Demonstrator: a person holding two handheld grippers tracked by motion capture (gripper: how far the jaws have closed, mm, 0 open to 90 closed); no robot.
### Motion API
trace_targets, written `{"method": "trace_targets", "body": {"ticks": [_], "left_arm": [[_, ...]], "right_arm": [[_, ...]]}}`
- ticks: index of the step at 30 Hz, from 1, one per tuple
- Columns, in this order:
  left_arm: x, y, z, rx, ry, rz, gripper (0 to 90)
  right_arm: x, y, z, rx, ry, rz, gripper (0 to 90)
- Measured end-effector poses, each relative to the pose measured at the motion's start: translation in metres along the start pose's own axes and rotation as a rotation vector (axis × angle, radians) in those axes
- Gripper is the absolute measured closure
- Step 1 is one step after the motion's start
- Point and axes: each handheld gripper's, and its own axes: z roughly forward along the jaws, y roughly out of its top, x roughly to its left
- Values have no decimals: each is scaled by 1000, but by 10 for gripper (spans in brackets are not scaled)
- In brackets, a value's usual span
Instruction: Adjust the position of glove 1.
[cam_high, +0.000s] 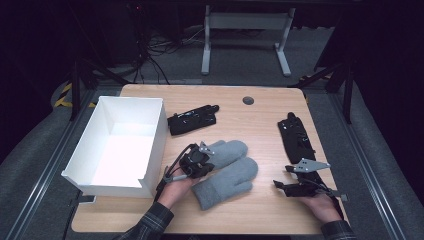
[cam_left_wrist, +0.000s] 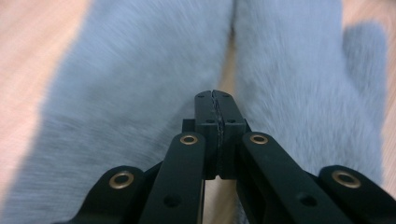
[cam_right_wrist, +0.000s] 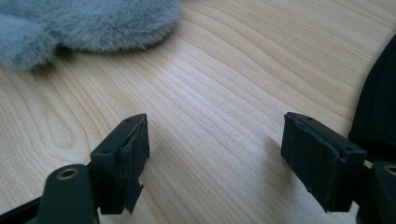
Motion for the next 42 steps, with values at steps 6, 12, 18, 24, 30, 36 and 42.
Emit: {"method": "trace_targets", "body": {"ticks": [6, 12, 18, 24, 30, 36, 42], "left_arm": [[19, 14, -4, -48, 64, -51, 900], [50, 30, 4, -51, 156, -114, 900], [68, 27, 20, 19, 169, -148, 900], [60, 15, 26, 62, 139, -133, 900], [50, 7, 23, 78, 114, -111, 900], [39, -2, 18, 83, 69, -111, 900], [34, -5, 8, 36, 75, -106, 865]], "right_arm": [[0, 0, 0, 0, 0, 0, 242], [0, 0, 0, 0, 0, 0, 242], [0, 0, 0, -1, 1, -1, 241], [0, 0, 0, 0, 1, -1, 241], [0, 0, 0, 0, 1, -1, 242], [0, 0, 0, 0, 1, -1, 242], [0, 0, 0, 0, 1, -1, 242]]}}
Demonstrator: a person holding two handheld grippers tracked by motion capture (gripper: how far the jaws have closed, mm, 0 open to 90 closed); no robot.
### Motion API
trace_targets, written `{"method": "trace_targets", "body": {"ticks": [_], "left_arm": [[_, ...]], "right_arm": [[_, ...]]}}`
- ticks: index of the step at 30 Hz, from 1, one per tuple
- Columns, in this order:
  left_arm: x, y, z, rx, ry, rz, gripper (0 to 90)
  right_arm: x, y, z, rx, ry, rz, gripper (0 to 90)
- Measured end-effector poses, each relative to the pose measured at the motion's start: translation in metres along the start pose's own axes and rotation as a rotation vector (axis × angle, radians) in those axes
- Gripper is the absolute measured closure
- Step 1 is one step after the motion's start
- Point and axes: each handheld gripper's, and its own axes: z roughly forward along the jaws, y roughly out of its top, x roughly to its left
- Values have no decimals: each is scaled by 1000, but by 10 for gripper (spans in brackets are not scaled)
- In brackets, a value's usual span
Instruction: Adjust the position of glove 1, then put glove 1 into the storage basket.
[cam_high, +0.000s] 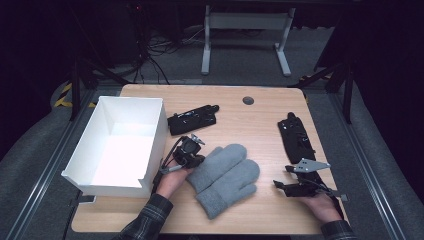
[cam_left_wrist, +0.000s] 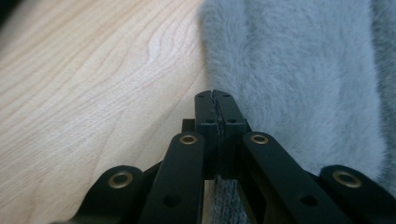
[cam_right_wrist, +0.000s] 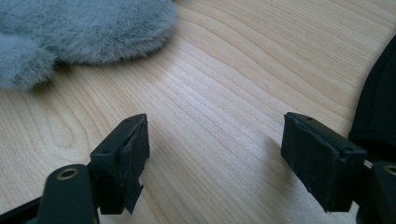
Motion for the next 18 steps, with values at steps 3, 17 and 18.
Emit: {"method": "trace_targets", "body": {"ticks": [3, 17, 18], "left_arm": [[2, 0, -7, -51, -20, -20, 752], [5, -7, 12, -7, -99, -11, 610], [4, -8, 13, -9, -110, -2, 649]], "right_arm": [[0, 0, 0, 0, 0, 0, 242], [0, 0, 0, 0, 0, 0, 242], [0, 0, 0, 0, -1, 1, 241]]}}
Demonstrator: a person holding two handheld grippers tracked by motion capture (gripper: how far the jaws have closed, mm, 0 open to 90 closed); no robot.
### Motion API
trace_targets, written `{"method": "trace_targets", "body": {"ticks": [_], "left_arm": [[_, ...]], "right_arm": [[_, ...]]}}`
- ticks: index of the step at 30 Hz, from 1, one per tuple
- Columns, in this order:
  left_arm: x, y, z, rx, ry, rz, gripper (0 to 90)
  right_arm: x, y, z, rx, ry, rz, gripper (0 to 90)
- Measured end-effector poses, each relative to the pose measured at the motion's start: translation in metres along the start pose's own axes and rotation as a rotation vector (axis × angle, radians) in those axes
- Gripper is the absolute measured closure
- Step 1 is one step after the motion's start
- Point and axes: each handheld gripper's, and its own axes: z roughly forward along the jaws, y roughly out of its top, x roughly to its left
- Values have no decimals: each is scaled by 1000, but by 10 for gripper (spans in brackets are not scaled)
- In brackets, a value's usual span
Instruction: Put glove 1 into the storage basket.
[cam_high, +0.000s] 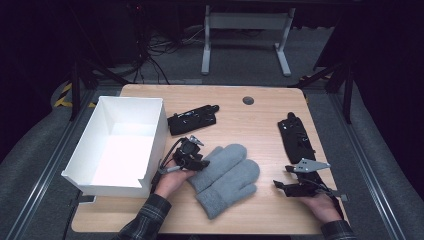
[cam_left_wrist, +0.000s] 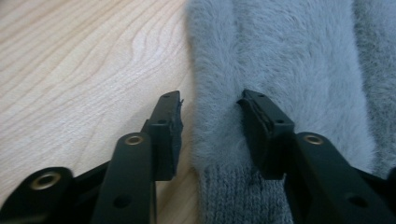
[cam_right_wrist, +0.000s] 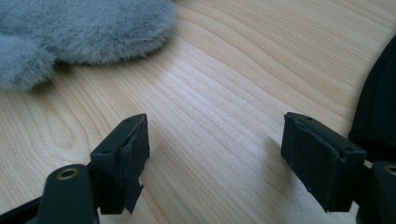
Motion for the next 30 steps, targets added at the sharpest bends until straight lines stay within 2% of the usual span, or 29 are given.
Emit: {"method": "trace_targets", "body": {"ticks": [2, 3, 5, 8, 12, 14, 16, 17, 18, 19, 20, 22, 24, 26, 27, 30], "left_arm": [[-2, 0, 1, -2, -12, 4, 720], [-3, 0, 0, 0, -6, 12, 791], [-5, 1, -1, 3, 9, 20, 829], [-4, 2, -3, 1, 5, 6, 851], [-4, 4, -11, -29, -10, -12, 857], [-7, 7, -21, -66, -24, -11, 860], [-10, 9, -29, -96, -46, -10, 861], [-10, 9, -29, -96, -46, -10, 861], [-12, 11, -32, -102, -48, -1, 861], [-13, 11, -34, -107, -53, -2, 861], [-16, 13, -38, -119, -68, -1, 861], [-18, 14, -42, -121, -74, 7, 862], [-19, 14, -43, -128, -80, 6, 862], [-22, 13, -48, -130, -85, 12, 862], [-22, 13, -48, -130, -85, 12, 863], [-25, 12, -54, -137, -84, 18, 863]], "right_arm": [[0, 0, 0, 0, 0, 0, 242], [0, 0, 0, 0, 1, 1, 242], [0, 0, 0, 0, 0, 1, 242], [0, 0, 0, 0, 0, 1, 242], [0, 0, 0, 0, -2, 1, 243], [1, 1, -1, 4, -2, 0, 306], [1, 4, -2, 27, 5, 14, 316], [2, 6, -3, 37, 20, 20, 379], [2, 6, -3, 37, 20, 20, 379], [5, 8, -5, 29, 22, 4, 444], [8, 12, -9, 21, 32, -2, 562], [11, 16, -12, 7, 65, 1, 666], [18, 20, -12, 18, 110, -7, 769], [27, 23, -9, 34, 157, -28, 818], [27, 23, -9, 34, 157, -28, 818], [40, 29, -5, 33, 226, -59, 891]]}}
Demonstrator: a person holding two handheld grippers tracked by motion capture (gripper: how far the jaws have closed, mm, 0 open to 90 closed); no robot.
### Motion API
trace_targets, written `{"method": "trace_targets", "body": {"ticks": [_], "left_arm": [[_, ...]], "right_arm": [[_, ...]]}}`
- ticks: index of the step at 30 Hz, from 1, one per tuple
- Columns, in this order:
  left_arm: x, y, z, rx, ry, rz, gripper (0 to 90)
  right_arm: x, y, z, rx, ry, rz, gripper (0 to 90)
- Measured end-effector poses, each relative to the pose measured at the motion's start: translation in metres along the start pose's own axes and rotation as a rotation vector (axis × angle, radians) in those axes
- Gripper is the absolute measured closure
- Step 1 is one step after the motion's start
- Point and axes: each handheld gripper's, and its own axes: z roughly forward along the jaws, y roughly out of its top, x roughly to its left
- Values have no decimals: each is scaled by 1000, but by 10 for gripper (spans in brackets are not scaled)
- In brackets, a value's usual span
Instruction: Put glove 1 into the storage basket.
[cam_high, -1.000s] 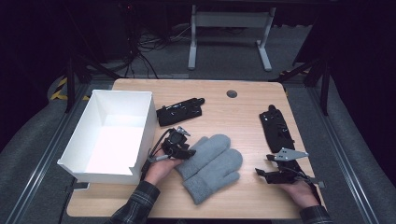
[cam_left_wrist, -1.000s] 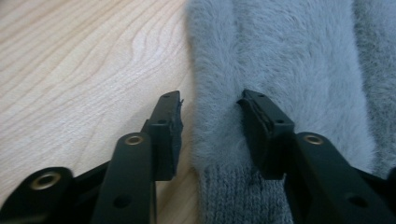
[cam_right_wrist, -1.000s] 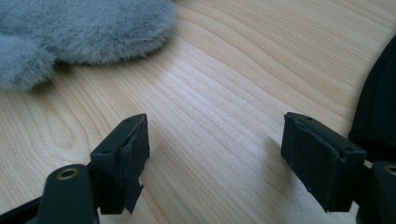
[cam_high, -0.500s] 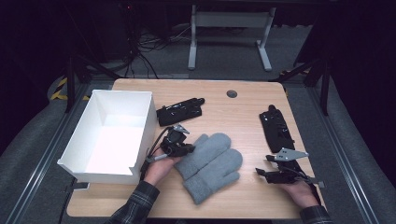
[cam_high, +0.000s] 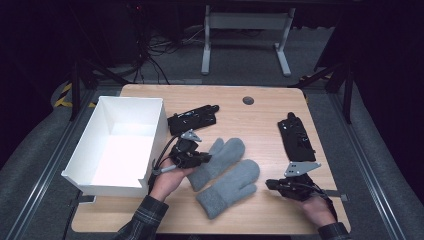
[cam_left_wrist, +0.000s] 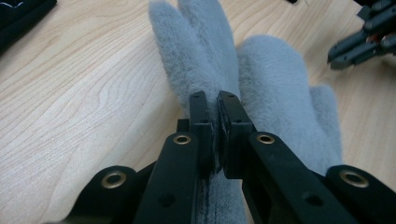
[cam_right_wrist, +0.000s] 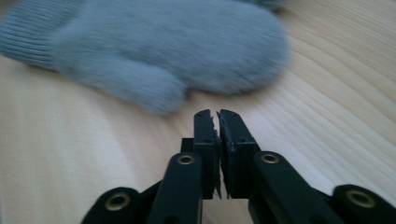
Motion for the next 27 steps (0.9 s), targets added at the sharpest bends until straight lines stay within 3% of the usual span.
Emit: {"method": "trace_targets", "body": {"ticks": [1, 9, 16, 20, 27], "left_arm": [[-2, 0, -4, -6, 2, 5, 862], [-7, -2, -13, -4, 16, 6, 862], [-10, -4, -15, 9, 18, 3, 862], [-12, -3, -14, 6, 18, 10, 862], [-17, -1, -13, 3, 7, 15, 862]], "right_arm": [[9, 5, 3, -5, 36, -26, 898], [36, 19, 15, -25, 137, -83, 900], [62, 32, 44, 27, 227, -150, 900], [68, 35, 57, 58, 242, -175, 900], [62, 39, 66, 69, 225, -169, 900]]}}
